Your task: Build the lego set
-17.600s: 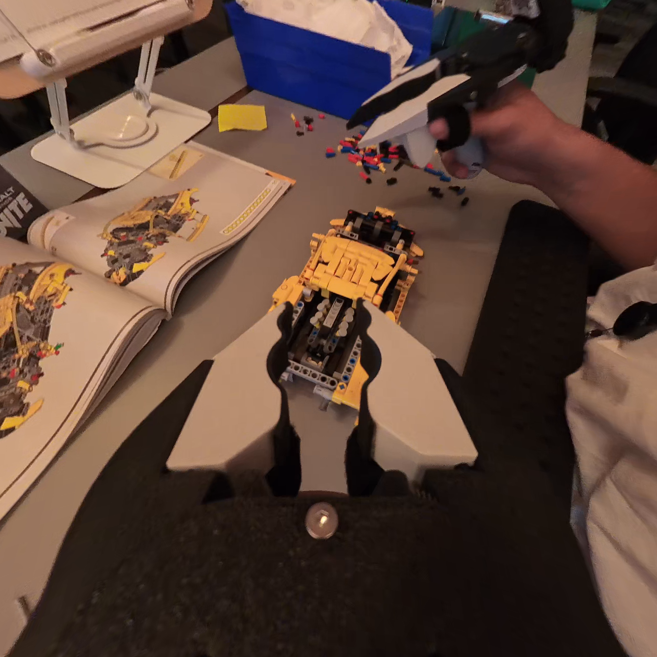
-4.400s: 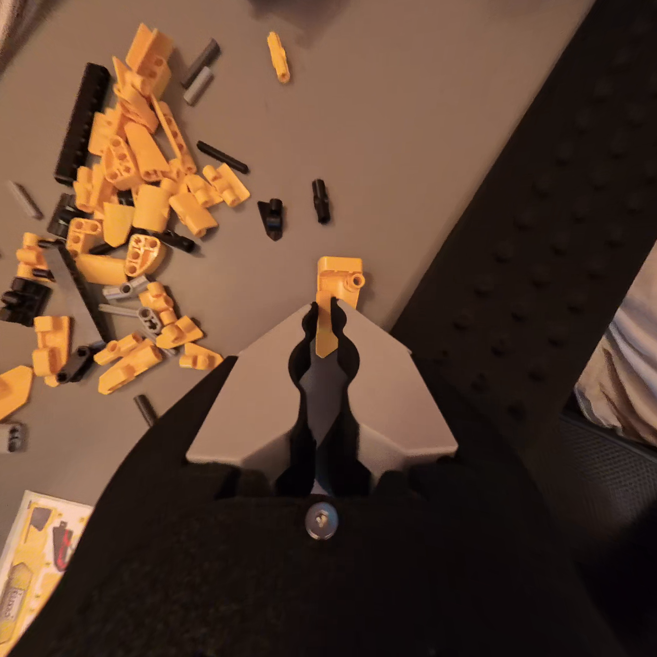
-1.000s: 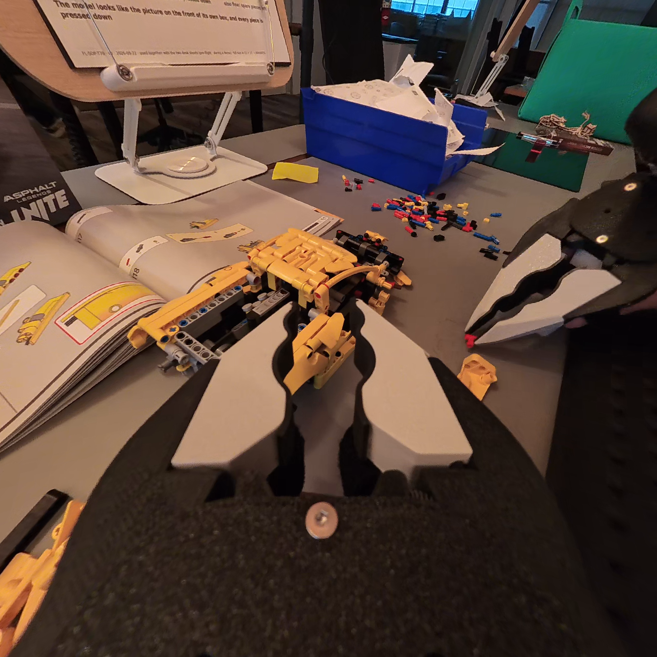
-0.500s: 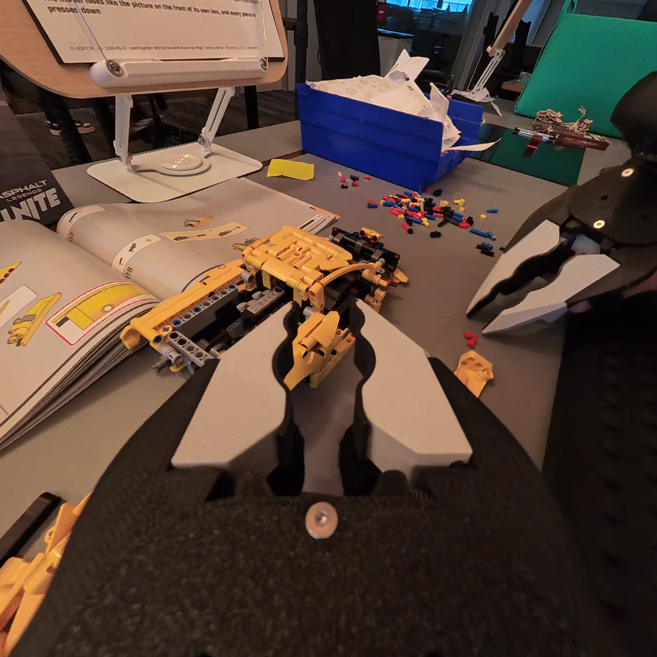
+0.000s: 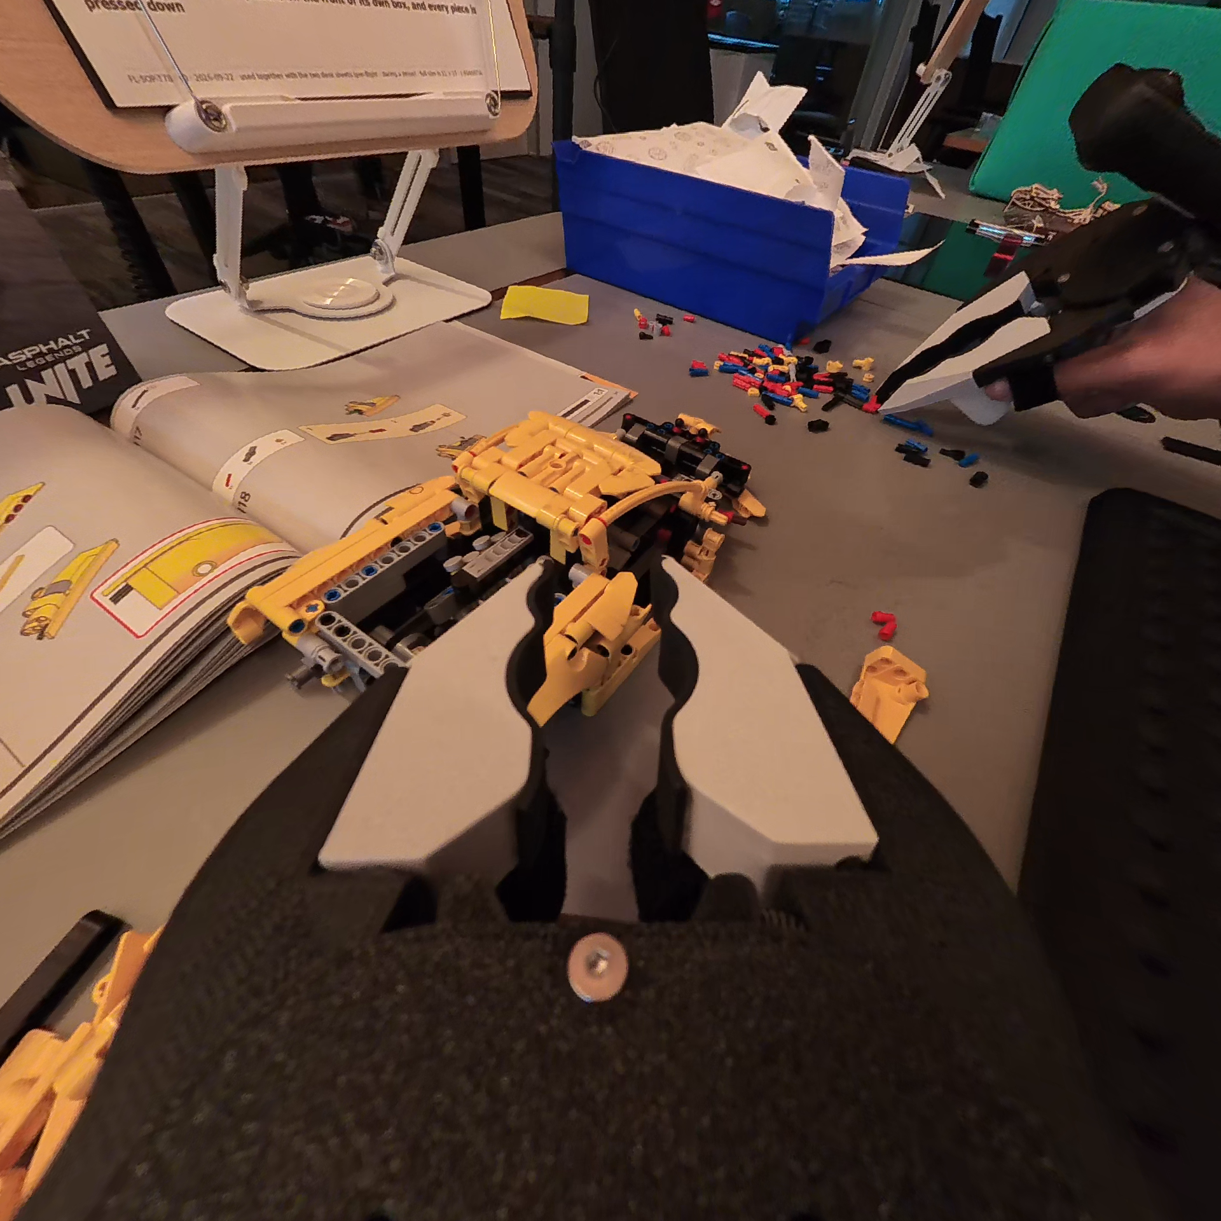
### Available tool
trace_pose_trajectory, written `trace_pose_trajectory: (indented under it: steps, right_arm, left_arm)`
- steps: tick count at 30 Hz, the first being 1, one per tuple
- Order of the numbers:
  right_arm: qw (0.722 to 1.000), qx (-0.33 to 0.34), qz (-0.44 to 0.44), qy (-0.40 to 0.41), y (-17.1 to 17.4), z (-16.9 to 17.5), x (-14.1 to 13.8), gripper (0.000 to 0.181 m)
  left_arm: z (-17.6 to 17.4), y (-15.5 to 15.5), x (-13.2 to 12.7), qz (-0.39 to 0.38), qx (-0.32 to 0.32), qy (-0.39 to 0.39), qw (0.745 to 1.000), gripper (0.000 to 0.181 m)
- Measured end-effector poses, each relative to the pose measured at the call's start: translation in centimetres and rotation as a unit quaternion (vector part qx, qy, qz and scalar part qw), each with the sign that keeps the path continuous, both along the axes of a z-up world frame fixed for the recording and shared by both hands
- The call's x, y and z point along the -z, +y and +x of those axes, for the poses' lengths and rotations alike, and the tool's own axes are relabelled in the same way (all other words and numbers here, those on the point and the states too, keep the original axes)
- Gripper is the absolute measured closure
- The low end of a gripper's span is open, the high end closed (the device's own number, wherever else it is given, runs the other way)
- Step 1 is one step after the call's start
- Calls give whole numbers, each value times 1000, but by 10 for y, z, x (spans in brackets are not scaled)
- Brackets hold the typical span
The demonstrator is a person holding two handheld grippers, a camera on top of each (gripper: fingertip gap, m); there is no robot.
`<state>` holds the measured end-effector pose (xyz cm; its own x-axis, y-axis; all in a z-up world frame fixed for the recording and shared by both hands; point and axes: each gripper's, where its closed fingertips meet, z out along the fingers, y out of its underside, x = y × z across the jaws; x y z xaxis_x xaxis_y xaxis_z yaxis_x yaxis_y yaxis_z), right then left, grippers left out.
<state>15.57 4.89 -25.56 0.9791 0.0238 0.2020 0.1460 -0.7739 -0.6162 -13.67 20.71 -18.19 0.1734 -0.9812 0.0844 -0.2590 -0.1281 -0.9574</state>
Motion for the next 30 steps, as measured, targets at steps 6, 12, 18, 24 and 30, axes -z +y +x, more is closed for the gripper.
trace_pose_trajectory:
  steps: [6, 12, 18, 24, 30]
  right_arm:
    - [1000, -6, -1, 11, 4, -3, 3, 168]
    - [1000, -10, -1, 21, 6, -5, 4, 169]
    - [1000, -16, -21, 8, 10, -3, 6, 172]
    - [1000, -17, -21, 3, 11, -3, 6, 173]
    - [995, -85, 17, 46, 19, -50, -15, 173]
  left_arm:
    - [1, -2, 1, 1, 5, 3, 1000, 153]
    - [1, -2, 1, 1, 5, 4, 1000, 153]
    - [2, -4, 2, 2, 7, 7, 1000, 153]
    - [1, -3, 3, 4, 6, 9, 1000, 153]
    - [2, -3, 4, 5, 6, 10, 1000, 153]
